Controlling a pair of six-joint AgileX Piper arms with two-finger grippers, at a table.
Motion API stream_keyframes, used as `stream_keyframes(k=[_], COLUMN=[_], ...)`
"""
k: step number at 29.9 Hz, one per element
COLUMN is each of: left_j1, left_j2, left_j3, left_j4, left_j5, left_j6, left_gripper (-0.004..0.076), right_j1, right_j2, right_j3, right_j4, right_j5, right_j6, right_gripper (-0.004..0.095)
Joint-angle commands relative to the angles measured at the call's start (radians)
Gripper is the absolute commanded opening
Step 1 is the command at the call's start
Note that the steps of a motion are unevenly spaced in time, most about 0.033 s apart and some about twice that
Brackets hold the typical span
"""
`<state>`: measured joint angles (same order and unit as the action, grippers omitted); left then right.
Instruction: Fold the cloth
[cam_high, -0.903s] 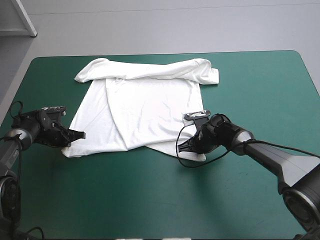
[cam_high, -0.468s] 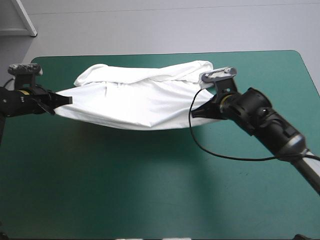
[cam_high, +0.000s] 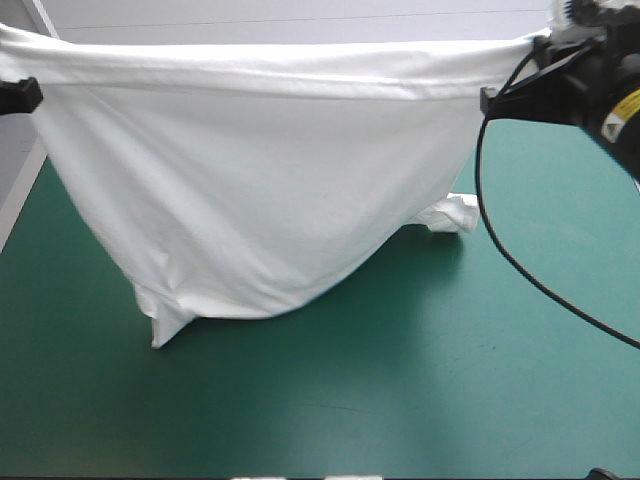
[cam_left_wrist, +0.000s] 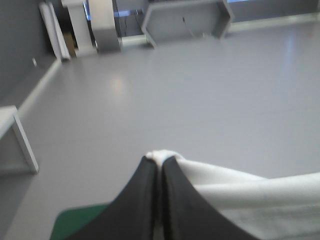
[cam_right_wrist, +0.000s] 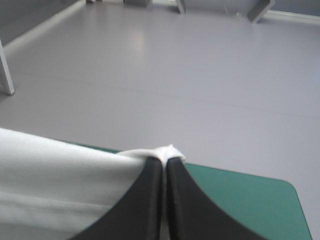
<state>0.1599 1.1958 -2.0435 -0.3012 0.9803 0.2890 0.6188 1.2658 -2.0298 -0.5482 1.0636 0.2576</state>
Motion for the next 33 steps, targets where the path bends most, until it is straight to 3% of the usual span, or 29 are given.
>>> stream_keyframes(k=[1,9,16,19,26,31,33], left_j1=[-0.006,-0.006,-0.006,-0.006,-0.006,-0.006,-0.006], left_j2=[-0.005,-0.003,0.049,0.127,0.342,0.476,0.498], left_j3=[-0.151,-0.267,-0.267,-0.267,-0.302,-0.488,-0.556], left_j4=[0.036,0.133,0.111,0.049,-0.174,-0.220,-0.202], left_j5=[-0.110,-0.038,-0.044,-0.086,-0.241,-0.258,-0.252], left_j6=[-0.002,-0.002,-0.002,0.002,0.092,0.104,0.104], left_gripper=[-0.0010,-0.0010,-0.0010,-0.0010,-0.0010,-0.0010,-0.0010], right_j1=[0.000,0.000,0.000,0.000,0.000,0.000,0.000], right_j2=[-0.026,-0.078,-0.051,0.017,0.231,0.337,0.354], right_j3=[-0.150,-0.327,-0.295,-0.290,-0.295,-0.336,-0.388], right_j4=[-0.042,0.085,0.095,0.082,-0.178,-0.459,-0.513], right_j5=[-0.032,0.023,-0.055,-0.147,-0.383,-0.555,-0.605], right_j6=[-0.043,-0.128,-0.158,-0.161,-0.003,0.228,0.304], right_gripper=[-0.0018,-0.0018,-0.0018,-0.0018,-0.0018,-0.0018,-0.0018])
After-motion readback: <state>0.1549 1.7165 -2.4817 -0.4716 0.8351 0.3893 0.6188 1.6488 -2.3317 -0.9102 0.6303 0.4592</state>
